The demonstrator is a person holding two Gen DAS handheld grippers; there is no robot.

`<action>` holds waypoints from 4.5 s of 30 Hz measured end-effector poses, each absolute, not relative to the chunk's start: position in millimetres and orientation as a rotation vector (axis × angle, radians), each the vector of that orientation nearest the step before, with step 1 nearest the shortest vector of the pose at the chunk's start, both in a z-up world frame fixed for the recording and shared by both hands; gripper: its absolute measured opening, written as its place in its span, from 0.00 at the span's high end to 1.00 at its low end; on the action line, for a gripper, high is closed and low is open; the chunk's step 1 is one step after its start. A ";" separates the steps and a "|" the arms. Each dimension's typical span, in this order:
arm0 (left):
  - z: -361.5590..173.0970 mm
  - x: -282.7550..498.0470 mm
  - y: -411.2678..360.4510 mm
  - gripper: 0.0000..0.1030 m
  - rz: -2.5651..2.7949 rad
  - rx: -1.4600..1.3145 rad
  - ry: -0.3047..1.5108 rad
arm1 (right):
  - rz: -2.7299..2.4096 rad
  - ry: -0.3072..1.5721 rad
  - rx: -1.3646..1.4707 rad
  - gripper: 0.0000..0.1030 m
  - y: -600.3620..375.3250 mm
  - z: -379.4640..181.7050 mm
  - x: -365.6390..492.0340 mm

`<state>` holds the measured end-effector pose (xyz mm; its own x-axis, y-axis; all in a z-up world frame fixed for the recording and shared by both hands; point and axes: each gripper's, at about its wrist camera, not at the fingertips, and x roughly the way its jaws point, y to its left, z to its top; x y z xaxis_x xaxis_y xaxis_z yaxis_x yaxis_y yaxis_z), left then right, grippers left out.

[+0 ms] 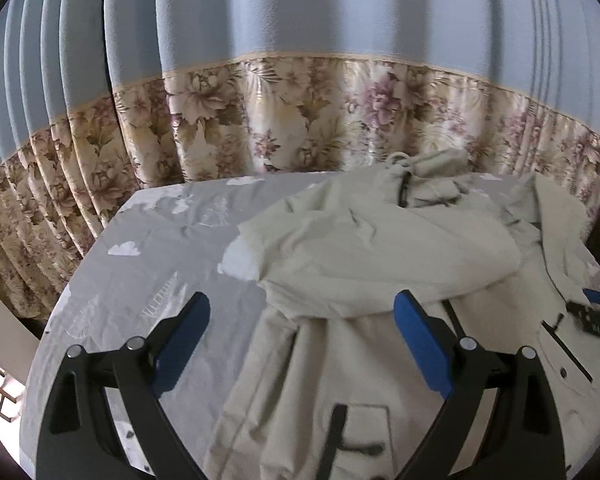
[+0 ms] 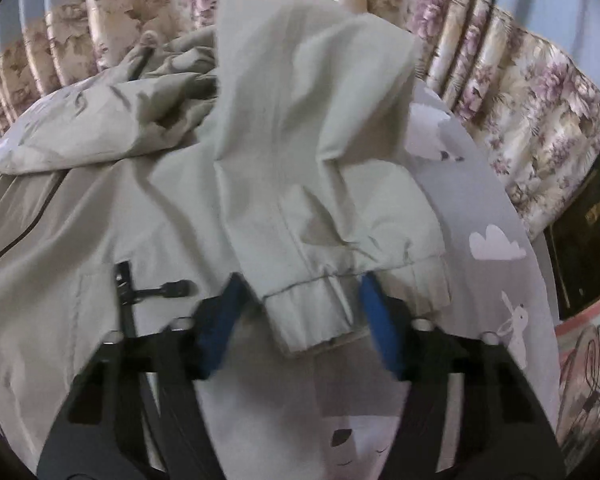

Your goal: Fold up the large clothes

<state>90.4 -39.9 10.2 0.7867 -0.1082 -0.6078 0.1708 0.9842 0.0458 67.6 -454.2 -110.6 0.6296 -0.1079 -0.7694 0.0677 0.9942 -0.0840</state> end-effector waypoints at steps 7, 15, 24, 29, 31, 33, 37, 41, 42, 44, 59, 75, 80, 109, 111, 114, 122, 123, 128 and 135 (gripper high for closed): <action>14.5 68.3 -34.2 0.09 -0.138 0.107 0.619 | -0.099 0.749 0.004 0.83 -458.5 -48.8 34.2; 21.3 39.4 -28.9 0.09 -0.201 0.068 0.605 | 0.379 0.760 0.112 0.83 -355.2 -5.8 -9.5; 3.3 8.5 -7.2 0.09 -0.217 -0.013 0.680 | 0.571 0.720 0.152 0.21 -257.9 -1.1 1.0; -20.8 -4.6 -23.7 0.09 -0.269 -0.010 0.755 | 0.423 0.657 0.179 0.19 -306.8 10.2 12.1; -29.1 -6.7 -35.7 0.09 -0.312 -0.032 0.787 | 0.346 0.663 0.185 0.19 -328.4 4.8 19.1; -35.3 -7.8 -50.7 0.09 -0.346 -0.041 0.805 | 0.288 0.661 0.187 0.19 -348.3 0.0 18.9; -47.3 5.5 -80.2 0.09 -0.371 -0.060 0.847 | 0.205 0.664 0.187 0.18 -380.2 -10.7 14.1; -63.8 31.9 -100.0 0.09 -0.339 -0.043 0.888 | 0.176 0.676 0.195 0.17 -400.3 -19.2 8.5; -65.3 36.1 -101.9 0.09 -0.343 -0.044 0.890 | 0.172 0.679 0.199 0.16 -404.2 -21.1 7.5; -68.1 46.4 -103.9 0.19 -0.352 -0.087 0.901 | 0.168 0.684 0.209 0.16 -408.2 -25.0 9.7; 17.6 73.6 -105.7 0.84 -0.352 0.264 0.604 | 0.124 0.723 0.090 0.11 -409.8 -22.5 75.1; -55.5 230.4 -65.6 0.47 -0.210 0.475 0.756 | 0.098 0.872 -0.082 0.11 -346.0 -77.2 197.7; -80.2 238.9 -45.8 0.22 -0.116 0.421 0.831 | 0.054 0.903 -0.106 0.03 -355.7 -101.5 202.5; 3.9 99.8 -65.2 0.15 -0.105 0.258 0.722 | 0.026 0.828 0.115 0.03 -377.2 -26.9 55.1; 11.4 86.9 -58.5 0.15 -0.092 0.242 0.712 | 0.046 0.806 0.147 0.03 -382.7 -19.2 36.7; 20.8 75.5 -54.0 0.14 -0.091 0.236 0.701 | 0.045 0.784 0.159 0.03 -388.9 -11.3 17.9; 57.5 93.3 -59.9 0.08 -0.119 0.228 0.661 | 0.009 0.771 0.123 0.03 -413.5 8.0 27.3; 63.3 104.8 -64.9 0.08 -0.121 0.242 0.651 | 0.004 0.772 0.116 0.03 -416.8 9.4 33.2; 76.8 171.0 -84.8 0.08 -0.177 0.243 0.670 | -0.026 0.787 0.084 0.03 -436.8 20.7 99.9; 59.4 299.3 -143.2 0.08 -0.269 0.321 0.714 | 0.017 0.853 0.120 0.03 -463.2 18.7 224.2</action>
